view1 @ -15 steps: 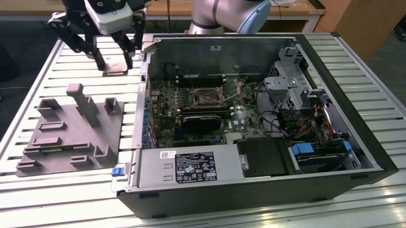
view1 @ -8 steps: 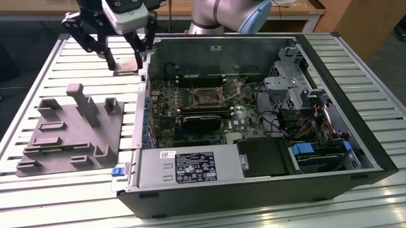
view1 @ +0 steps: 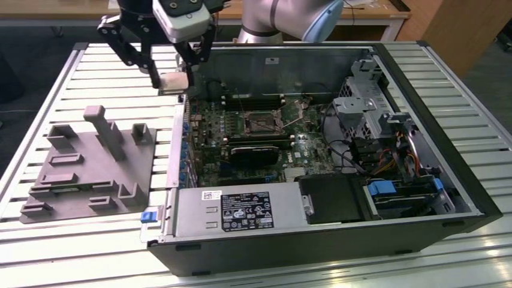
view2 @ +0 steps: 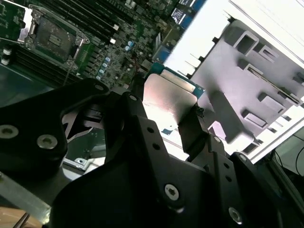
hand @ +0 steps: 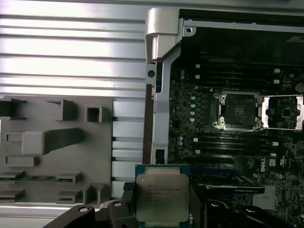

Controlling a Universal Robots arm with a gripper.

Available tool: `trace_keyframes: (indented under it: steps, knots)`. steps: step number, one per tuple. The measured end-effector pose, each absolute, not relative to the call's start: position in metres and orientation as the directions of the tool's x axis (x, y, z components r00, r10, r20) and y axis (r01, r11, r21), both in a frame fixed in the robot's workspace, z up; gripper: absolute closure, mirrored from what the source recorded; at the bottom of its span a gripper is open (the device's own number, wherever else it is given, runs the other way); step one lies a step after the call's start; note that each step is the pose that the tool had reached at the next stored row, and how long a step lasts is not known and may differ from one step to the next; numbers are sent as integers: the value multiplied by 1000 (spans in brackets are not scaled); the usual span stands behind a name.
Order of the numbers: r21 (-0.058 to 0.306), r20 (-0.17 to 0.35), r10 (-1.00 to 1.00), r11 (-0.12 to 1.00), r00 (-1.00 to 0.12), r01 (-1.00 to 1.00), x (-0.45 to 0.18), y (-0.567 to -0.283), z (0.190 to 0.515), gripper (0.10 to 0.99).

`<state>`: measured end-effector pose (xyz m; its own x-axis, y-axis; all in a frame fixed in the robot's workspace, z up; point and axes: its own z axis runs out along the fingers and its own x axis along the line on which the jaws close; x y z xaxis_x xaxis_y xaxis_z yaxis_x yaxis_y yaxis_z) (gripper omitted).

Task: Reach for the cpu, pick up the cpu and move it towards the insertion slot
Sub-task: 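Pick up the cpu and move it towards the insertion slot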

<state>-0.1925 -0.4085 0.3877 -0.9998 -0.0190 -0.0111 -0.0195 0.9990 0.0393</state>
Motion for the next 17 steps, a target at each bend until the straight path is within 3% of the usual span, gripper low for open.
trace_keyframes:
  steps: [17]
  knots:
    - [39,-11,-19,999,-1000,-19,-148,-409,388,549]
